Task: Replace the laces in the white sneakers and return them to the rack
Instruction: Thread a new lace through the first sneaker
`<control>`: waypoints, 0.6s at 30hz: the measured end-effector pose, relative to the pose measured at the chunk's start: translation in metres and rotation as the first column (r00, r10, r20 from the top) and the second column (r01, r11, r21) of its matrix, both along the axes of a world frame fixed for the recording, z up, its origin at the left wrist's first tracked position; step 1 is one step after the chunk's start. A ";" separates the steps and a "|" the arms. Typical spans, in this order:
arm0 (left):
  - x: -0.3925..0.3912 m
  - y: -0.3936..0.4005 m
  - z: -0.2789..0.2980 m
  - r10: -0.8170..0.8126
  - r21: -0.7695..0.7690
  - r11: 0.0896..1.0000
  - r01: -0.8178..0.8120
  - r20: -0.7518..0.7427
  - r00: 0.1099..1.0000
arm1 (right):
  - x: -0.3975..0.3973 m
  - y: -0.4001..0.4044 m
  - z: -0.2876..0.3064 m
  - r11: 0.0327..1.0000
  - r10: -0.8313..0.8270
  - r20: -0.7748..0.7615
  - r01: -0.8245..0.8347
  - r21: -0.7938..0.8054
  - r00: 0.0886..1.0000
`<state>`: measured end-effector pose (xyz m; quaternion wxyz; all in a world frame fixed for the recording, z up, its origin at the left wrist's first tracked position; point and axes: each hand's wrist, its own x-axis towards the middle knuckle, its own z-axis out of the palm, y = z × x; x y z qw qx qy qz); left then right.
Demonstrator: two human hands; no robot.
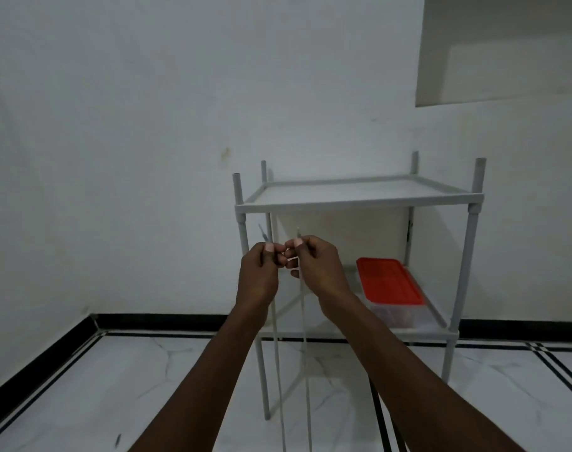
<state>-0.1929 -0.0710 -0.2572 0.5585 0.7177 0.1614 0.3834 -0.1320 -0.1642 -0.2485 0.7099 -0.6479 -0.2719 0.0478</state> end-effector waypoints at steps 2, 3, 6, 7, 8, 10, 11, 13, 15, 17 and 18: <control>0.001 -0.002 0.010 0.003 0.000 1.000 -0.003 0.019 1.000 | 0.001 0.000 0.009 1.000 -0.022 0.038 0.022 0.012 0.999; 0.001 -0.003 0.014 0.010 -0.002 1.000 -0.010 0.025 1.000 | 0.001 0.000 0.012 0.999 -0.030 0.044 0.029 0.016 0.999; 0.000 -0.006 0.021 0.048 -0.006 0.999 -0.048 0.059 0.997 | -0.001 0.000 0.021 0.998 -0.052 0.053 0.051 0.021 0.997; -0.001 -0.007 0.022 0.058 -0.015 0.998 -0.057 0.064 0.996 | -0.003 0.001 0.023 0.998 -0.061 0.057 0.060 0.020 0.996; -0.002 -0.008 0.023 0.065 -0.017 0.998 -0.064 0.070 0.995 | -0.004 0.001 0.025 0.997 -0.073 0.066 0.072 0.018 0.995; -0.004 -0.009 0.021 0.076 -0.004 0.997 -0.076 0.082 0.994 | -0.006 0.001 0.026 0.994 -0.106 0.096 0.105 0.007 0.990; -0.005 -0.009 0.020 0.086 0.006 0.996 -0.087 0.089 0.992 | -0.007 0.001 0.027 0.993 -0.120 0.120 0.120 0.003 0.986; -0.006 -0.008 0.019 0.116 0.015 0.993 -0.118 0.107 0.987 | -0.008 0.001 0.027 0.991 -0.128 0.152 0.131 -0.009 0.980; -0.007 -0.007 0.019 0.122 -0.014 0.992 -0.122 0.143 0.982 | -0.010 0.000 0.028 0.994 -0.109 0.140 0.111 -0.007 0.984; -0.007 -0.009 0.022 0.105 -0.048 0.994 -0.098 0.180 0.978 | -0.011 -0.001 0.030 0.995 -0.096 0.121 0.096 0.010 0.988; -0.008 -0.009 0.023 0.099 -0.067 0.994 -0.088 0.193 0.976 | -0.011 -0.002 0.031 0.995 -0.096 0.115 0.094 0.017 0.989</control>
